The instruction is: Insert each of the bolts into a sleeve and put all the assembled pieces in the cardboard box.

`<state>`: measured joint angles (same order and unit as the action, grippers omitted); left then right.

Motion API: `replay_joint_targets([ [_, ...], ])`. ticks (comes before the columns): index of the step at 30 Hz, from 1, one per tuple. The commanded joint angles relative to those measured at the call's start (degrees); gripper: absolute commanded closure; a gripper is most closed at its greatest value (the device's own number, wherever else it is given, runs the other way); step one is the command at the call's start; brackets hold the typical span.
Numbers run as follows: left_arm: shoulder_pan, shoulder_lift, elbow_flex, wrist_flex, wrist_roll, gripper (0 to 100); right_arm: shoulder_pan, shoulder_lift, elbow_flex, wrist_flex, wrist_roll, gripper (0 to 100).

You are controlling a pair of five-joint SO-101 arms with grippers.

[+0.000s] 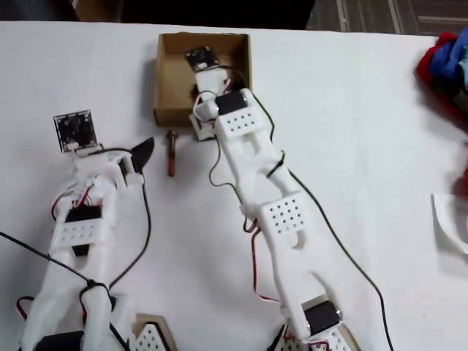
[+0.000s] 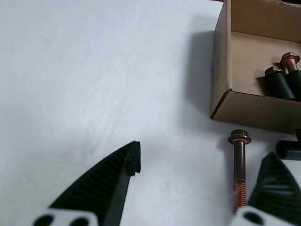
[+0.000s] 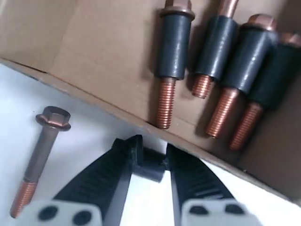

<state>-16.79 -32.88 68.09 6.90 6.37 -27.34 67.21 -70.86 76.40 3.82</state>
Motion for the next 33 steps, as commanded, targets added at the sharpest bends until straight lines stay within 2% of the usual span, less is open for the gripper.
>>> replay_joint_targets([
  [1, -0.26, -1.58, -0.13, -1.05, -0.79, 60, -1.01, -0.31, -0.35, 1.63, -0.70, 91.1],
  [12, -0.26, -1.58, -0.13, -1.05, -0.79, 60, -0.48, -2.42, -2.29, 15.16, 0.62, 91.0],
  [18, -0.26, -1.58, -0.13, -1.05, -0.79, 60, -0.22, -6.64, -10.11, 17.10, 18.46, 91.0],
  [22, -0.26, -1.58, -0.13, -1.05, -0.79, 60, 0.04, -8.84, -16.00, 22.02, 31.47, 90.9],
  [25, -0.26, -1.58, -0.13, -1.05, -0.79, 60, -0.31, -9.45, -16.79, 24.92, 40.88, 87.2],
  [29, -0.26, -1.58, -0.13, -1.05, -0.79, 60, -0.22, -11.12, -14.24, 24.92, 42.90, 80.9],
  [33, -0.62, -1.58, -0.13, -1.14, -0.79, 60, -2.59, -12.97, -7.30, 24.92, 43.08, 79.7],
])
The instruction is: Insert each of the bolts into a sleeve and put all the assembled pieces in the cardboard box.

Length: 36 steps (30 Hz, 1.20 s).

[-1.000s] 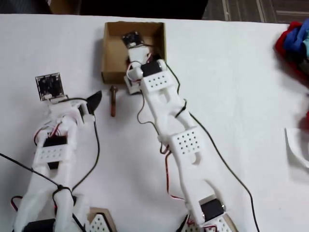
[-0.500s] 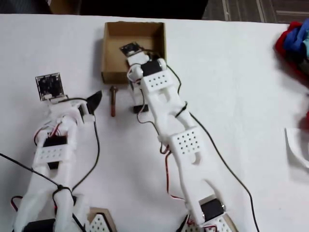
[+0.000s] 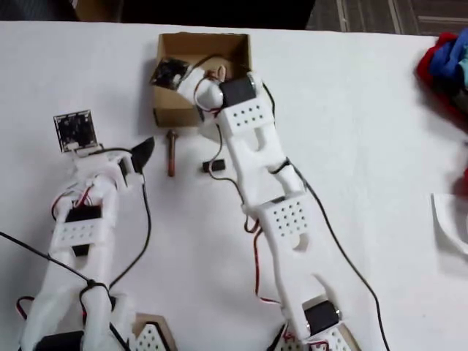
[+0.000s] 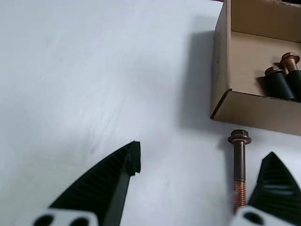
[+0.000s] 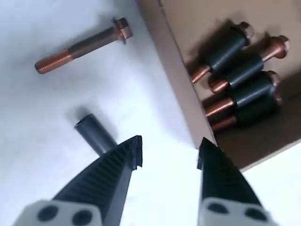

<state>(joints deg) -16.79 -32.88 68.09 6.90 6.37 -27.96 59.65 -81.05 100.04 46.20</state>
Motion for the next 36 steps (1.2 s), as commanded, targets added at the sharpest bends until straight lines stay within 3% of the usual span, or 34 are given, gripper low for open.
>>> replay_joint_targets([
  [1, -0.70, -1.58, -0.13, -1.14, -0.79, 60, -2.68, -5.76, 4.66, 1.27, 0.79, 79.7],
  [8, -5.01, -1.58, -0.31, -1.41, -0.26, 61, -4.70, -8.31, 13.80, 1.27, 0.88, 79.6],
  [16, -7.21, -1.58, -0.22, -2.73, 1.93, 72, -5.14, -10.68, 22.59, 1.27, 4.40, 79.6],
  [36, -7.12, -1.58, -0.22, -2.81, 2.11, 73, -5.32, -5.76, 24.18, 0.13, 9.32, 79.5],
])
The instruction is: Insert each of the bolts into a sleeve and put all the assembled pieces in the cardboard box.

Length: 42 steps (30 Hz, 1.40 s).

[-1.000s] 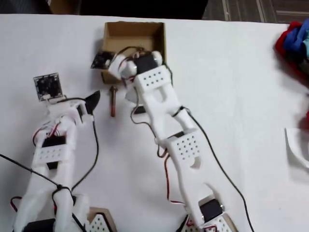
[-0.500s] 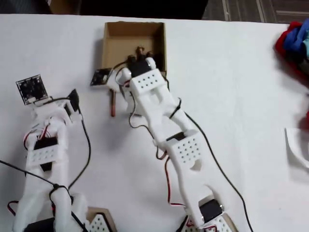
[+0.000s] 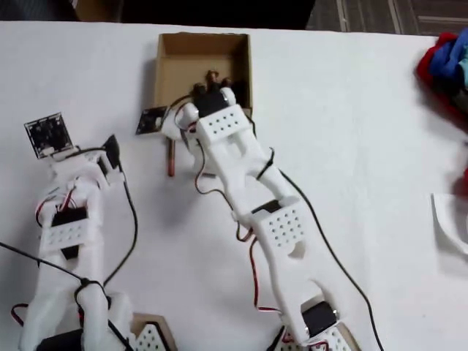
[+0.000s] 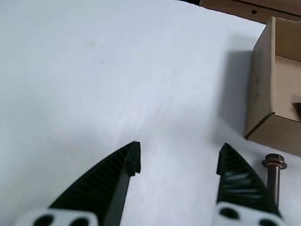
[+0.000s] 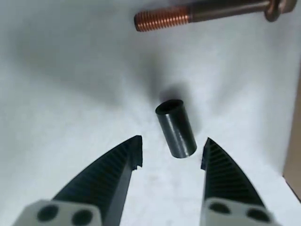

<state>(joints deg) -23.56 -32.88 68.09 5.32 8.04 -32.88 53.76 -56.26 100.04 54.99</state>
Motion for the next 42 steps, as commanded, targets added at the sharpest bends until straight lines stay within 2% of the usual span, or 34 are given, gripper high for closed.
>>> replay_joint_targets([
  [1, -0.35, -1.58, -0.22, -1.14, 0.44, 73, -0.31, 1.27, -0.79, 0.04, 0.62, 79.4],
  [13, -0.18, -1.58, -0.22, -1.14, 0.44, 73, -0.31, 5.58, -0.79, -4.97, 0.88, 79.4],
  [19, -0.18, -1.58, -0.22, -1.14, 0.44, 73, 0.40, 5.76, -0.70, -8.92, 3.87, 79.6],
  [30, -0.18, -1.58, -0.22, -0.97, 0.44, 73, 1.10, 8.40, -0.70, -8.84, 3.96, 80.0],
  [32, -0.18, -1.58, -0.22, -0.88, 0.44, 73, 1.63, 8.84, -0.88, -7.78, 4.04, 84.4],
  [35, -0.18, -1.58, -0.22, -0.88, 0.44, 73, 2.07, 9.27, -2.55, -5.93, 3.87, 98.7],
  [38, -0.18, -1.58, -0.22, -0.88, 0.44, 73, 3.03, 8.92, -4.04, -4.44, 3.69, 96.8],
  [40, -0.18, -1.58, -0.22, -0.88, 0.44, 73, 3.74, 8.75, -5.80, -3.82, 0.79, 97.9],
  [42, -0.09, -1.58, -0.22, -0.79, 0.44, 73, 4.62, 8.75, -9.49, -2.59, -6.77, 97.9],
])
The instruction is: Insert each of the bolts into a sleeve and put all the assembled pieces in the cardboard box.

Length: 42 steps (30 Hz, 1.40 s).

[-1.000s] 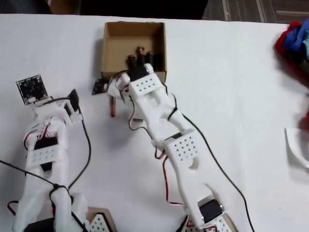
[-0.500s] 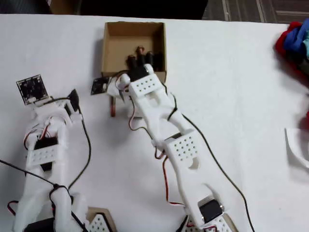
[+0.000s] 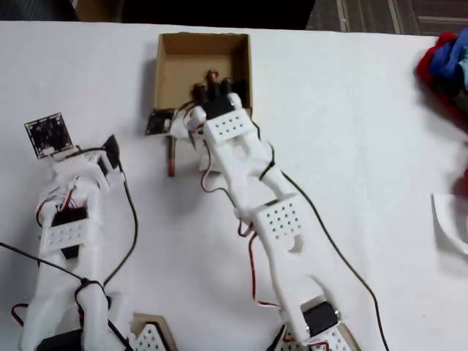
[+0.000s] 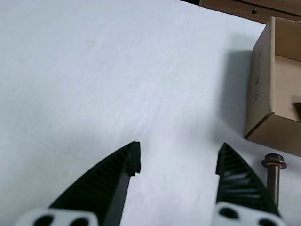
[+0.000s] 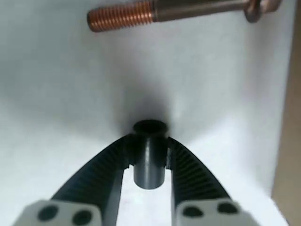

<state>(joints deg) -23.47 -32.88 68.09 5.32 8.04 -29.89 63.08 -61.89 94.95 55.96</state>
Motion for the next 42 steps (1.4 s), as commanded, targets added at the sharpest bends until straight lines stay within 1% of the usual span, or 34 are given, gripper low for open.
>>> replay_joint_targets([
  [1, -0.18, -1.58, -0.22, -0.70, 0.44, 73, 2.24, -0.57, -6.33, 3.21, -12.57, 97.9],
  [5, 1.23, -1.58, -0.22, -0.18, 0.44, 73, 4.18, -1.10, -17.49, 6.46, -30.15, 97.9],
  [7, 3.34, -1.58, -1.10, 2.99, 0.44, 73, 5.14, -3.47, -20.22, 6.46, -36.92, 97.9],
  [8, 4.92, -1.58, -2.15, 5.45, 0.44, 73, 5.32, -5.23, -21.01, 6.46, -38.77, 97.9],
  [11, 10.29, -1.49, -7.52, 16.09, 0.44, 73, 5.32, -12.70, -21.01, 6.55, -39.30, 97.9],
  [14, 14.68, -1.14, -14.02, 24.44, 0.44, 73, 5.76, -21.49, -15.82, 6.55, -39.30, 97.9],
  [17, 17.14, 3.43, -20.97, 28.92, 0.44, 73, 7.25, -30.99, -0.79, 6.55, -39.82, 97.9],
  [20, 18.29, 13.27, -28.70, 32.44, -0.62, 73, 10.77, -40.40, 15.38, 5.85, -43.78, 97.8],
  [23, 19.34, 25.93, -40.04, 39.30, -4.22, 73, 16.31, -49.27, 28.92, -1.71, -44.31, 97.8],
  [26, 20.66, 36.31, -53.58, 48.00, -4.13, 73, 20.97, -57.89, 43.69, -13.14, -44.66, 97.8],
  [28, 21.45, 42.11, -61.93, 53.01, -4.13, 73, 22.29, -63.78, 54.24, -20.44, -44.66, 97.8],
  [31, 21.80, 49.58, -71.87, 57.93, -4.13, 73, 23.34, -72.40, 66.29, -30.81, -44.66, 97.8],
  [35, 21.71, 57.49, -82.15, 63.82, -4.13, 73, 24.66, -81.01, 73.32, -39.69, -44.66, 97.8],
  [38, 21.36, 62.24, -88.22, 68.48, -4.13, 73, 25.89, -82.86, 73.49, -41.36, -44.66, 97.8],
  [42, 21.36, 67.25, -93.32, 72.00, -4.13, 73, 26.51, -82.86, 72.62, -42.86, -44.75, 97.8],
])
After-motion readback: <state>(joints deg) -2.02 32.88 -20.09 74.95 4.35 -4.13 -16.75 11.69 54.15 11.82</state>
